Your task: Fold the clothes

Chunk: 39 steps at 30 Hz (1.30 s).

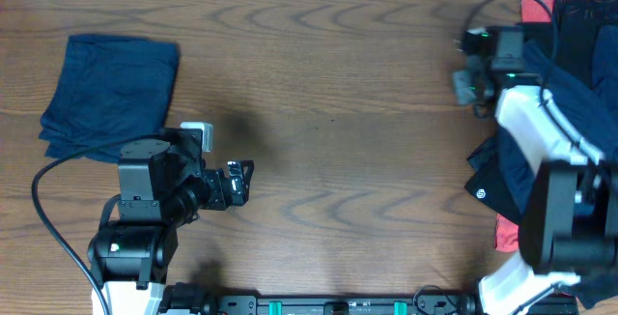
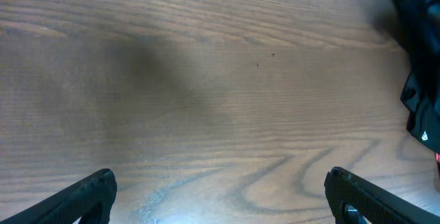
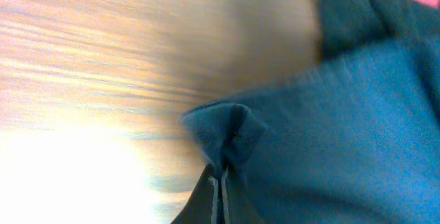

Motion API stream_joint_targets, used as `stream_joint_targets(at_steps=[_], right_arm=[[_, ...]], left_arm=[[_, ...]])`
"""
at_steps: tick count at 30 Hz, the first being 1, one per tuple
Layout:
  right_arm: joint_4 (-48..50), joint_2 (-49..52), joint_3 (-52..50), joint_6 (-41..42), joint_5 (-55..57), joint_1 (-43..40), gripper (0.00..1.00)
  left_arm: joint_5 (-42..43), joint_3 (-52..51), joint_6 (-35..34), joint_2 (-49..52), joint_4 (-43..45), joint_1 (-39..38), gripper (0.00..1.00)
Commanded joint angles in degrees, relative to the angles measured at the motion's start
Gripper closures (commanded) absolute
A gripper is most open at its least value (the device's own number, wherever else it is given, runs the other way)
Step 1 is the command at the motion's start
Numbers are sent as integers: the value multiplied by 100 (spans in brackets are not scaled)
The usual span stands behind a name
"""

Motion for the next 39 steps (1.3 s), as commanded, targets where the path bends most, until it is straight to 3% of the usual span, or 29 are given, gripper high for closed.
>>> stream_joint_targets(at_steps=[1, 3, 6, 10, 11, 12, 13, 14, 22, 26, 31, 39], right_arm=[[-28, -505, 20, -127, -866, 929, 99], [424, -629, 24, 70, -890, 1517, 99], [1864, -586, 151, 728, -850, 2310, 98], [3416, -380, 304, 1434, -98, 2798, 93], [3576, -302, 378, 1567, 140, 2857, 85], [3589, -214, 468, 1672, 317, 2883, 66], [3499, -136, 553, 1685, 400, 2887, 28], [3344, -94, 616, 1679, 435, 2881, 1], [1362, -501, 682, 1641, 1351, 2334, 1], [7, -1032, 682, 1727, 1191, 1779, 1], [-1325, -1478, 682, 1764, 1130, 1178, 1], [-2026, -1727, 682, 2031, 468, 389, 1]], left_arm=[[59, 118, -52, -4, -2, 26, 2], [59, 116, -52, -4, -2, 26, 2], [59, 116, -52, -4, -4, 24, 2], [59, 116, -52, -4, -4, 24, 2], [61, 116, -52, -4, -4, 24, 2], [59, 116, -52, -4, -4, 24, 2], [59, 116, -55, -4, -4, 24, 2], [59, 116, -55, -4, -4, 24, 2], [63, 116, -55, -4, 50, 24, 2], [66, 116, -59, 0, 175, 24, 2], [109, 109, -621, 319, 535, -28, 2], [125, 109, -1073, 1838, 1086, -1364, 1]])
